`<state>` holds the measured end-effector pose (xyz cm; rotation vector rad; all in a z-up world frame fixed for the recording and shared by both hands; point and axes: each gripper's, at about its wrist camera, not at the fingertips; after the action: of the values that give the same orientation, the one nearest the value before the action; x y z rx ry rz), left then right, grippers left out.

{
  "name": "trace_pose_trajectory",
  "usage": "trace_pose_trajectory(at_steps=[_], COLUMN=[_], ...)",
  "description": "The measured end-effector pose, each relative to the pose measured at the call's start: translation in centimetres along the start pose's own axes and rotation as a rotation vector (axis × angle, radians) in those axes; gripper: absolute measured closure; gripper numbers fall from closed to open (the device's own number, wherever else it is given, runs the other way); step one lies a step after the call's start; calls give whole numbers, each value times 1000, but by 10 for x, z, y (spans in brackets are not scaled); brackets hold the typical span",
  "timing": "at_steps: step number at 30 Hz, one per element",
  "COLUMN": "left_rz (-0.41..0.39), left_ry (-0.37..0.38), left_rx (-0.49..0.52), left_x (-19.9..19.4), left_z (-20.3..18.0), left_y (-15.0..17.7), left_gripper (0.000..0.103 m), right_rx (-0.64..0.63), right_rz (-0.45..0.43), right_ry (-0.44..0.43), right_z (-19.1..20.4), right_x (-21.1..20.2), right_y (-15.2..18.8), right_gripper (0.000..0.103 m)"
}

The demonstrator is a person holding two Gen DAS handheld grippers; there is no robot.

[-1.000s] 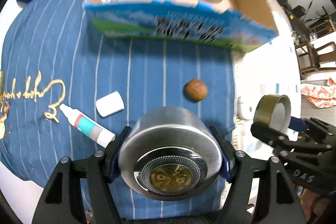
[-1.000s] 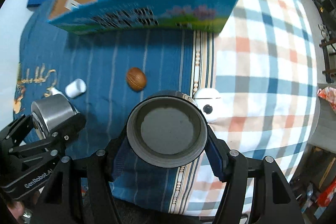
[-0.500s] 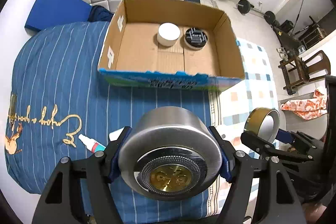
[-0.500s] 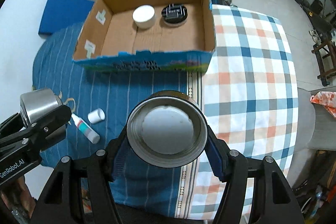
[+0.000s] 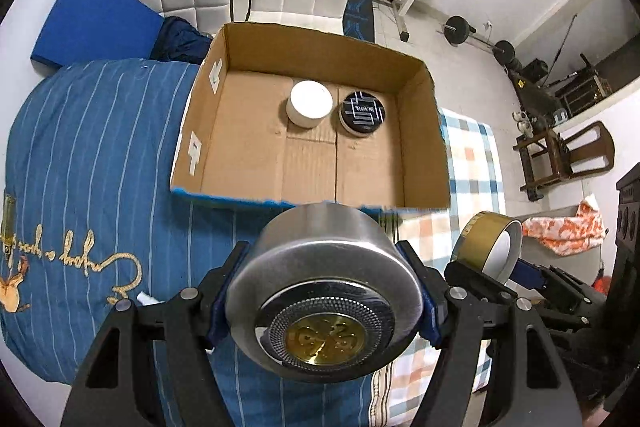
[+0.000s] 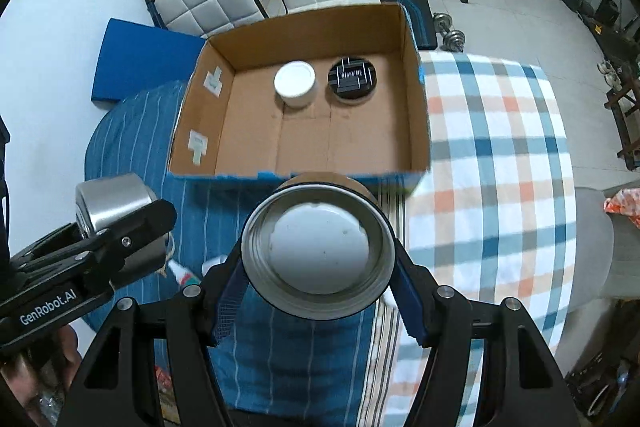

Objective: Organize rigid objects
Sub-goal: 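Carry the silver cup and gold tin into the box and release both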

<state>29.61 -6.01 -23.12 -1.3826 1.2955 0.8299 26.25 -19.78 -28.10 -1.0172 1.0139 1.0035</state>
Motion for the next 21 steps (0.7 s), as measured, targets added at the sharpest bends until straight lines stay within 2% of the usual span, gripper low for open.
trace_pose_trajectory(at_steps=[7, 13, 21], left_rz=[27, 98, 221], left_ry=[-46, -82, -152], left_rx=[-1, -11, 2], left_x=[36, 95, 179], left_z=[19, 38, 52], left_y=[-61, -123, -173], left_gripper=[34, 34, 34], right_rx=[40, 95, 106], right_rz=[15, 78, 195], right_ry=[7, 52, 111], right_z=[-3, -20, -31], right_x=[45, 107, 187], right_y=[-63, -115, -148], right_gripper=[35, 35, 35])
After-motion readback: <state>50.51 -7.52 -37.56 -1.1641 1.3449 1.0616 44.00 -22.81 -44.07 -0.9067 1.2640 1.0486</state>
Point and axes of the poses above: each gripper's, at about its wrist camera, not at the fingertips, and x roughly the way its jaws point, z to its left, y to its underside, and after that the axes turned 1 degree about z, right-handed
